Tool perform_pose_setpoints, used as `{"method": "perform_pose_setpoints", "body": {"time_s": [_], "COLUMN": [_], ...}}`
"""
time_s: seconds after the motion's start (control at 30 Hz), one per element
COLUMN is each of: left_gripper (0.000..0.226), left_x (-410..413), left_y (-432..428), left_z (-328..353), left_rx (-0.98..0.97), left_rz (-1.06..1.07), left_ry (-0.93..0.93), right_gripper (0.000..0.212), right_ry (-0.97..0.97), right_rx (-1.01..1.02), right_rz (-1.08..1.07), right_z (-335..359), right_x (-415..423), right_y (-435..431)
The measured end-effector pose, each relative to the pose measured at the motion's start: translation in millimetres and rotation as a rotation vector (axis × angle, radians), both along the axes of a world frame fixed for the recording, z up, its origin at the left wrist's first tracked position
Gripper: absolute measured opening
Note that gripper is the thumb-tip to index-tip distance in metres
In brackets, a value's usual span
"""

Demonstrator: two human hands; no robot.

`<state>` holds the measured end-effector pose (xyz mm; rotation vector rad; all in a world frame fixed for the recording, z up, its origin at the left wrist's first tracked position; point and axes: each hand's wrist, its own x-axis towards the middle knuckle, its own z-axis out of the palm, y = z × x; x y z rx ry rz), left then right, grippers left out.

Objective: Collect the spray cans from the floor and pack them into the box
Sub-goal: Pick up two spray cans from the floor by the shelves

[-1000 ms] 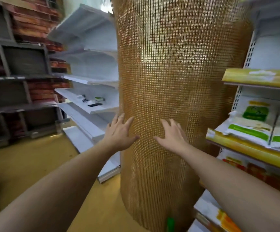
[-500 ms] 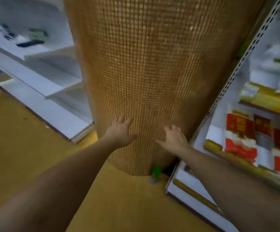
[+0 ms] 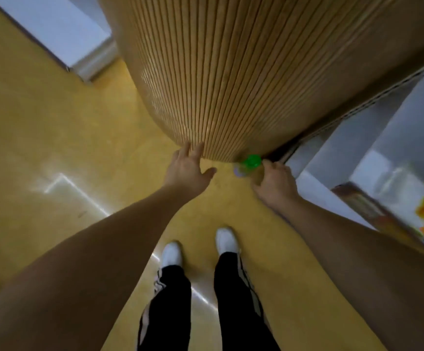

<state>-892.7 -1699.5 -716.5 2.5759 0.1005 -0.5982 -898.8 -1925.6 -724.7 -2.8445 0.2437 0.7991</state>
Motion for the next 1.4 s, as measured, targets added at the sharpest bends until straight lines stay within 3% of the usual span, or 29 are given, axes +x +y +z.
{"method": "perform_pose_setpoints", "body": {"time_s": [0.17,0.3,0.43,0.57,0.8,1.1,1.23,1.4], "left_gripper": [0.082,0.084,0.084,0.081,0.079,0.083,0.097,0.121], "left_x": [-16.5,-35.9,-67.5,-94.3,-121.5,-152.5,-198.0,-270.6], "left_y": [-27.4,-42.6,-45.9,-42.0,-34.6,14.3,48.3,94.1], "left_z": [-123.5,-200.8,-248.0,-270.2,-257.3,-209.9,-185.8,-148.4], "left_rx": [-0.088,-0.126,-0.128,-0.138,-0.154,-0.205,-0.227,-0.269], "left_rz": [0.213,0.298,0.375,0.495,0.717,0.918,0.993,1.109], "left_ry": [0.079,0.137,0.21,0.256,0.24,0.092,-0.014,-0.193], "right_gripper": [0.068,0.071,0.086,0.08,0.075,0.081,0.082,0.067], "right_ry": [0.05,0.011,0.022,-0.076,-0.115,-0.069,-0.059,-0.099], "right_rx": [-0.056,-0.051,0.002,0.068,0.145,0.386,0.554,0.77], "right_rz": [0.016,-0.091,-0.249,-0.311,-0.114,0.276,0.402,0.554], "right_z": [-125.0,-207.9,-265.5,-291.9,-270.8,-209.5,-167.1,-114.2], "right_x": [41.9,81.8,103.0,100.3,78.8,3.3,-47.3,-121.4], "right_y": [-18.1,-33.4,-36.8,-40.3,-5.8,112.0,175.8,252.4]}}
